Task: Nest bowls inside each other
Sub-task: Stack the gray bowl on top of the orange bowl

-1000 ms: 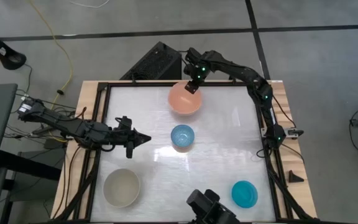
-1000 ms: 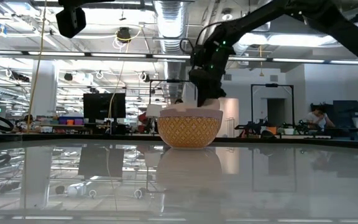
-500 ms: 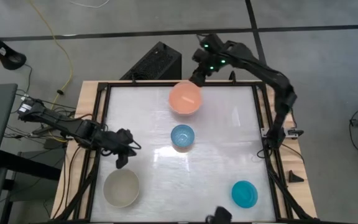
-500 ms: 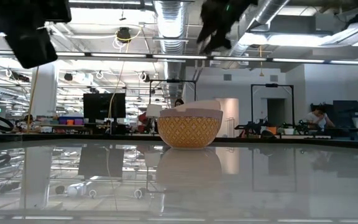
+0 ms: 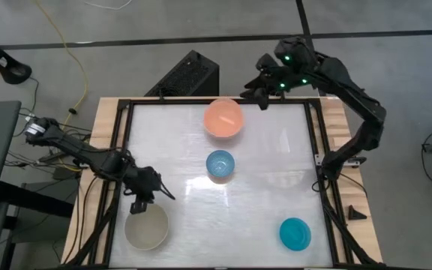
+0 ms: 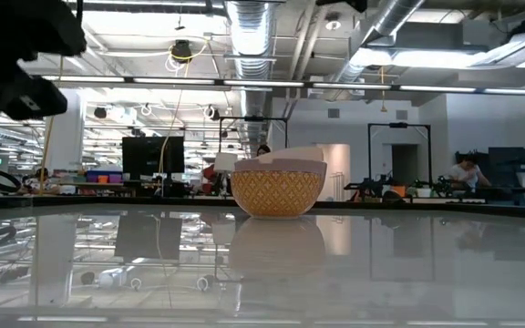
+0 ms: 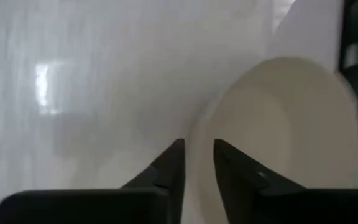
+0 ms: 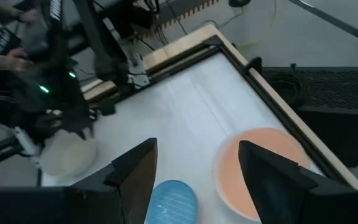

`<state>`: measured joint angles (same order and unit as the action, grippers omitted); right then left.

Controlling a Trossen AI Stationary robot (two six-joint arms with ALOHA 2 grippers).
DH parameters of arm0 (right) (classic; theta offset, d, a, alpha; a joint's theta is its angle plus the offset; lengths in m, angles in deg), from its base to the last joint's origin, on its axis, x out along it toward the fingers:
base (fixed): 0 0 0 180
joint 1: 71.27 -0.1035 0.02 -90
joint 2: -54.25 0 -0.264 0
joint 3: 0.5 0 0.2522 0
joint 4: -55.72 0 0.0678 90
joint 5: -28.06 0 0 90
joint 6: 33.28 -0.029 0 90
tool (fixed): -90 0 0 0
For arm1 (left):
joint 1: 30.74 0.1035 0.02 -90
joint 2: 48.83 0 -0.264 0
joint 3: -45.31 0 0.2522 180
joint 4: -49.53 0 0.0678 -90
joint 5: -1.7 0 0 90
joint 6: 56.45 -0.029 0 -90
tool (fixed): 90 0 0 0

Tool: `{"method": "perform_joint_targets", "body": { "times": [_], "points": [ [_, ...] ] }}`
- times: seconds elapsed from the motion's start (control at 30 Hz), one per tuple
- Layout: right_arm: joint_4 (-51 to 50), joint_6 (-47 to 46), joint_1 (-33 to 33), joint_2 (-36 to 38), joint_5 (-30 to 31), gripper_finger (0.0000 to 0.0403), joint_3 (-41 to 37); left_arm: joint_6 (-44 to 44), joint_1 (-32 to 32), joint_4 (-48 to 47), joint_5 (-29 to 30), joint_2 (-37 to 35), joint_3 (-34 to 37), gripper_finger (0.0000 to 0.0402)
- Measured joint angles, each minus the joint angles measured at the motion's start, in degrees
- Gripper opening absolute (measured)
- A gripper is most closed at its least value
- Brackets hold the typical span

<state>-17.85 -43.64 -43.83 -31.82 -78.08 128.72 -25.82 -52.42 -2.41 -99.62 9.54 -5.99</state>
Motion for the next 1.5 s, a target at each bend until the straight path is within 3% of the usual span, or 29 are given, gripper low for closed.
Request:
{"method": "perform_joint_targets", "body": {
  "times": [0.2, 0.37, 0.47, 0.57, 0.63, 0.87, 1.17, 1.33, 1.5],
  "points": [
    [-0.36, -2.96, -4.06, 2.07, 1.75, 0.0260, 0.00, -1.35, -0.26, 0.74, -4.45, 8.66, 0.00, 0.0127],
    [-1.36, -4.34, -7.38, 2.71, 4.47, 0.0260, 0.00, -3.03, -0.29, 4.38, -9.39, 17.50, 0.00, 0.0137],
    [-1.74, -4.93, -8.94, 2.90, 5.26, 0.0259, -0.02, -4.26, -0.28, 8.50, -9.74, 22.08, 0.02, 0.0110],
    [-2.05, -6.19, -10.61, 2.98, 6.28, 0.0259, -0.02, -4.99, 0.77, 15.27, -9.06, 24.61, 0.00, 0.0034],
    [-2.46, -6.35, -11.44, 2.98, 6.48, 0.0259, -0.02, -4.43, 2.62, 19.78, -8.46, 25.30, 0.02, 0.0012],
    [-5.12, -7.70, -14.53, 2.98, 10.67, 0.0259, -0.02, 0.24, 13.18, 34.71, 0.51, 20.94, 0.04, 0.0001],
    [-5.99, -9.81, -18.46, 3.49, 14.97, 0.0259, -0.07, 7.03, 34.00, 57.79, 12.03, 12.69, 0.02, 0.0000],
    [-6.22, -11.88, -20.75, 3.64, 16.51, 0.0259, -0.07, 13.53, 46.55, 63.60, 12.19, 15.56, -1.20, 0.0000],
    [-6.25, -13.62, -23.82, 3.64, 18.80, 0.0259, -0.07, 15.66, 53.68, 63.28, 4.36, 24.65, -8.40, 0.0000]
  ]
}}
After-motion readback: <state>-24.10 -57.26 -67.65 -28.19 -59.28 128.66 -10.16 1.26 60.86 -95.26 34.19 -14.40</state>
